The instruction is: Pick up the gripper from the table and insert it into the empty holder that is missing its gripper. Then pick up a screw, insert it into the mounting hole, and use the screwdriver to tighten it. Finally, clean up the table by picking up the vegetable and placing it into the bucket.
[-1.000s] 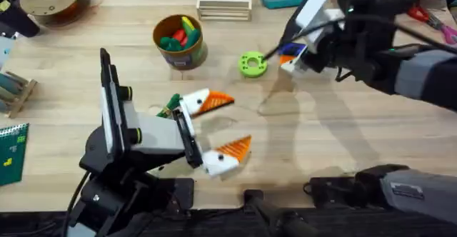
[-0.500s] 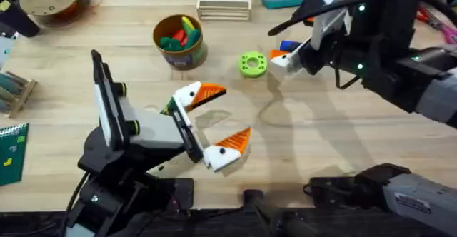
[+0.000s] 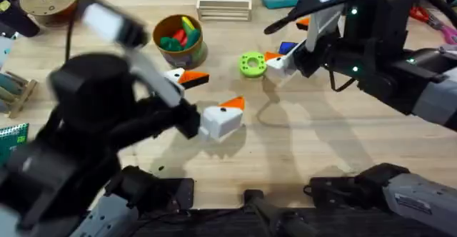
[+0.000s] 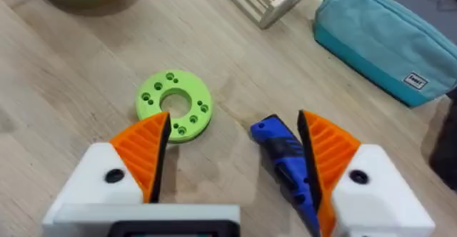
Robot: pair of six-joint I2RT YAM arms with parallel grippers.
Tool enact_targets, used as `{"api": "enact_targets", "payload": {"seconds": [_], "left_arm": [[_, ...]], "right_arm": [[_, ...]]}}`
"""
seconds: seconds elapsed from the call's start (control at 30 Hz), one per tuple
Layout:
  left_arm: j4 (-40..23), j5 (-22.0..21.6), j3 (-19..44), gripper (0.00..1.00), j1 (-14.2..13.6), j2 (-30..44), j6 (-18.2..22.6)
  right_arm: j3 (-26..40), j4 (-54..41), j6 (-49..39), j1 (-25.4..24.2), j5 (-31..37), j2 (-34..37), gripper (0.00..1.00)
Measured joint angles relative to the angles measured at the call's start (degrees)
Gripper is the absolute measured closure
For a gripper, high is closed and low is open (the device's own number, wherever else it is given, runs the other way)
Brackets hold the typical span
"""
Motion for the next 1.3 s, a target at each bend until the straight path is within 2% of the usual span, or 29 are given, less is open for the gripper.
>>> {"api": "enact_targets", "payload": {"seconds": [0.1,0.2,0.3,0.33,0.37,0.5,0.53,0.67,0.73,0.93,1.13,1.17,1.3], "left_arm": [[-4.9,-1.3,4.7,0.014,0.0,8.8,1.9],[-13.9,-4.0,12.3,0.014,0.0,17.3,4.6],[-22.5,-7.9,21.1,0.014,0.0,24.6,6.3],[-29.1,-10.0,29.2,0.014,0.0,30.4,6.8],[-30.8,-10.5,31.0,0.014,0.0,31.6,6.8],[-35.7,-11.4,34.0,0.013,0.0,35.1,6.8],[-38.9,-12.1,34.0,0.014,0.0,37.5,6.8],[-41.7,-12.3,34.0,0.014,0.0,40.2,6.8],[-42.2,-13.8,34.0,0.014,0.0,41.5,7.3],[-40.3,-23.7,31.4,0.014,1.0,45.0,8.6],[-33.0,-27.4,22.1,0.014,6.4,45.7,12.5],[-28.4,-28.0,18.6,0.014,9.0,45.7,14.3],[-24.2,-28.1,17.1,0.014,12.1,45.7,15.4]], "right_arm": [[0.0,0.0,0.3,0.0,0.0,0.0,0.031],[0.0,0.0,1.4,0.0,0.0,0.0,0.031],[0.0,0.0,2.8,0.0,0.0,0.0,0.031],[0.0,0.0,3.4,0.2,0.0,0.0,0.031],[0.0,0.0,3.6,0.3,0.0,0.0,0.031],[0.0,0.0,4.0,0.4,0.0,0.0,0.031],[0.0,0.0,4.2,0.4,0.0,0.0,0.031],[0.0,0.0,4.3,0.4,0.0,0.0,0.030],[0.0,0.0,4.3,0.4,0.0,0.0,0.028],[0.0,0.0,4.3,0.4,0.0,0.0,0.026],[0.0,0.0,4.3,0.4,0.0,0.0,0.026],[0.0,0.0,4.3,0.4,0.0,0.0,0.024],[0.0,0.0,4.3,0.4,0.0,0.0,0.024]]}}
